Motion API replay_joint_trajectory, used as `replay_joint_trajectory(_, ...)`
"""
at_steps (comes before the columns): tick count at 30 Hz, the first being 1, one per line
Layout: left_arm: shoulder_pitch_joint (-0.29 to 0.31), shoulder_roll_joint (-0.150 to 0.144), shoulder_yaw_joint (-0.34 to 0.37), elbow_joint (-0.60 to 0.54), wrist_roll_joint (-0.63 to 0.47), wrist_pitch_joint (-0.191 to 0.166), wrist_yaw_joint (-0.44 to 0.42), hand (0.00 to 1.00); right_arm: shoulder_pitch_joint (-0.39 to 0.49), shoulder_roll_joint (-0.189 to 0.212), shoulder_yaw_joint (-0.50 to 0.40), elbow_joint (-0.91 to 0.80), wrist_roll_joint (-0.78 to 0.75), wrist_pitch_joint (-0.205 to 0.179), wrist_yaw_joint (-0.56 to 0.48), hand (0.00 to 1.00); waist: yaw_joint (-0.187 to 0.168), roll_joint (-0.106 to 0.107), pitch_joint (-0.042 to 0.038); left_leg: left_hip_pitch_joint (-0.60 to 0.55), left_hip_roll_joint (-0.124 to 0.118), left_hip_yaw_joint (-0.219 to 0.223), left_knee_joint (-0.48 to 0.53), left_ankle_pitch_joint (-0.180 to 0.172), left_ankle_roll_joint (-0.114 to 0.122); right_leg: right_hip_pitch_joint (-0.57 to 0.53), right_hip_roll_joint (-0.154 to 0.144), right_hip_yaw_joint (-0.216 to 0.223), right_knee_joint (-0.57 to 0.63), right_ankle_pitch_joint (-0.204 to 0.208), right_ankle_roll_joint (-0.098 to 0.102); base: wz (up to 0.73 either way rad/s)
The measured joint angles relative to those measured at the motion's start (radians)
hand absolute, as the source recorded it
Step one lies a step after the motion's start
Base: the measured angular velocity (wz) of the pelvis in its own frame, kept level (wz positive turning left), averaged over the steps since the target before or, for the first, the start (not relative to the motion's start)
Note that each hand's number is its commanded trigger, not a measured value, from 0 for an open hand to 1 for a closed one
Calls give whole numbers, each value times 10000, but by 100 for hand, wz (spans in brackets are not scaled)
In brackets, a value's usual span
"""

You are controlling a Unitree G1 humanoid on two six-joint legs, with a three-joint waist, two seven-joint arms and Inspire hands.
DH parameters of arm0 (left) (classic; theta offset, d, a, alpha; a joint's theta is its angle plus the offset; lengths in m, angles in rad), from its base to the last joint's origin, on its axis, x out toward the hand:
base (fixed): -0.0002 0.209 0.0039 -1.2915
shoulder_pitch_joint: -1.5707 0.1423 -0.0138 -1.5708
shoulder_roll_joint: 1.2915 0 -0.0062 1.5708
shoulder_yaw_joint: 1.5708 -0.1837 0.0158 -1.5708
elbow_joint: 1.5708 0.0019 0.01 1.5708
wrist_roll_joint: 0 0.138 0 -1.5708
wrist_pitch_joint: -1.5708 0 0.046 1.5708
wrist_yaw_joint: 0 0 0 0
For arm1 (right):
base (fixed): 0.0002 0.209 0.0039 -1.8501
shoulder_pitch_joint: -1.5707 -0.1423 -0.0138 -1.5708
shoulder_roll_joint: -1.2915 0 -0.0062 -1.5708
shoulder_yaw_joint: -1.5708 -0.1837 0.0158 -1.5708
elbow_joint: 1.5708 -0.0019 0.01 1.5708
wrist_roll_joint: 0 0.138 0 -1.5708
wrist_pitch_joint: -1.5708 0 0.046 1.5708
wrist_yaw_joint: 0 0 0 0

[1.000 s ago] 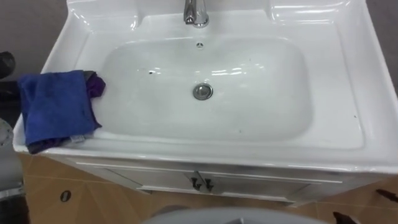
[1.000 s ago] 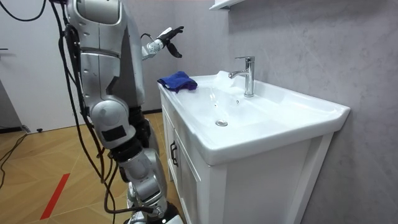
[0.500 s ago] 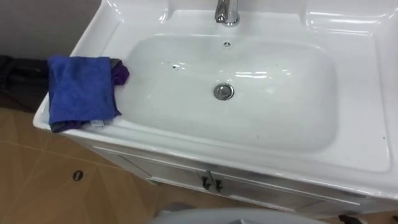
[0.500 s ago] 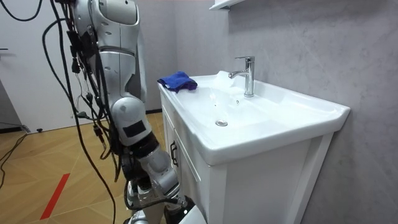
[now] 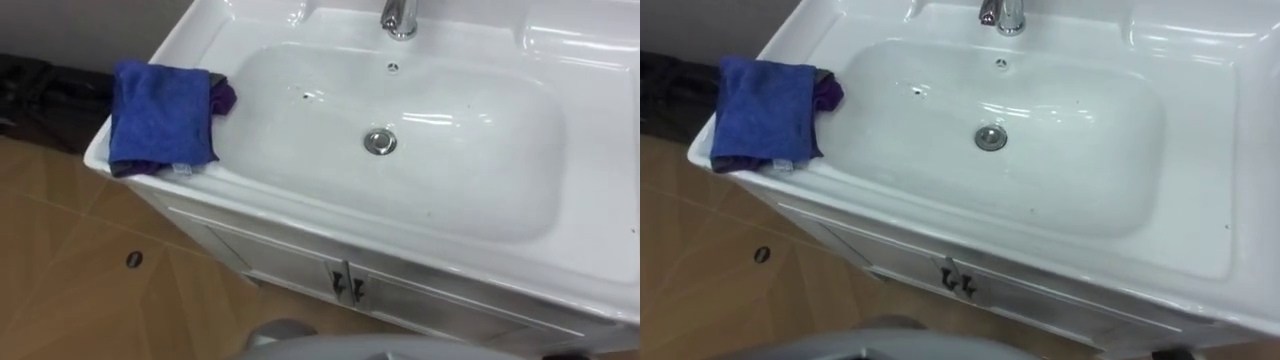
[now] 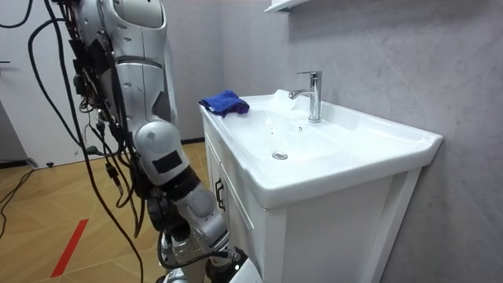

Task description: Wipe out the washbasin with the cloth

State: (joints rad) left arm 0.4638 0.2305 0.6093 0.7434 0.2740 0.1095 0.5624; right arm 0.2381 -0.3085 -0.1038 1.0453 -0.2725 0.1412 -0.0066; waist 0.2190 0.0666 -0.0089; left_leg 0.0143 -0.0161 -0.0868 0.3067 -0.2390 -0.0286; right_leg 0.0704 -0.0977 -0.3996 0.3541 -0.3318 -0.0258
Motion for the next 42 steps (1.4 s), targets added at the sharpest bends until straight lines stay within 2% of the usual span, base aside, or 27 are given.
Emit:
replay_joint_trajectory(3,57,-259,-386,820,-135,1,-165,0,59,20,13,11,58,-31,326,0,-23,-79,4,42,-12,14,-1,5,3,16,-35,3,56,-11,11,2)
replay_joint_trajectory(6,107,-273,-830,1406,-492,-6,-521,0,79,28,17,21,334,-110,582,0,-92,-248,32,79,-17,19,-2,6,3,64,-45,2,71,-34,12,1)
replay_joint_trajectory(10,45,-294,-1335,1878,-547,7,-1089,0,40,45,15,113,401,-141,917,0,-399,-519,39,104,-6,158,6,7,3,164,-46,-7,50,-48,35,3)
replay_joint_trajectory(16,-296,-365,-2312,2260,-665,-22,-2397,0,-99,109,34,821,409,-175,1322,0,-829,-679,47,154,52,608,16,21,28,133,-55,133,48,-51,45,-5)
replay_joint_trajectory(19,-469,-408,-2330,2459,-667,-17,-2960,0,-74,223,30,867,393,-169,1469,0,-1090,-797,54,152,68,737,30,20,29,119,-58,174,30,-47,48,-10)
replay_joint_trajectory(22,-685,-422,-2354,2596,-659,-8,-3472,0,-101,299,35,878,394,-162,1649,0,-1073,-890,48,153,128,1137,6,19,31,-33,-39,443,56,-35,37,-24)
replay_joint_trajectory(24,-810,-424,-2416,2664,-658,-6,-3755,0,-84,315,35,882,421,-161,1699,0,-1101,-921,48,173,125,1202,3,17,33,-37,-41,517,39,-15,57,-16)
replay_joint_trajectory(29,-1217,-422,-3015,2668,-669,14,-4392,0,-199,414,40,964,993,-100,1583,0,-1352,-943,80,131,156,1378,-7,-23,96,-34,-2,571,-131,119,97,-2)
replay_joint_trajectory(32,-1497,-426,-3206,2690,-666,16,-4662,0,-317,491,41,995,1048,-83,1571,0,-1337,-976,79,87,228,1896,12,-72,166,-141,-1,683,-111,128,116,-10)
replay_joint_trajectory(37,-1689,-431,-3208,2741,-672,30,-5088,0,-404,516,68,1004,1068,-74,1601,0,-1369,-1099,85,39,222,2403,4,-175,341,-335,-49,980,-119,243,275,-16)
replay_joint_trajectory(42,-1971,-425,-3212,2831,-671,155,-5333,0,-484,680,70,1109,992,153,1617,0,-1574,-1333,120,-60,216,2516,17,-278,518,-346,-69,989,-279,451,460,-2)
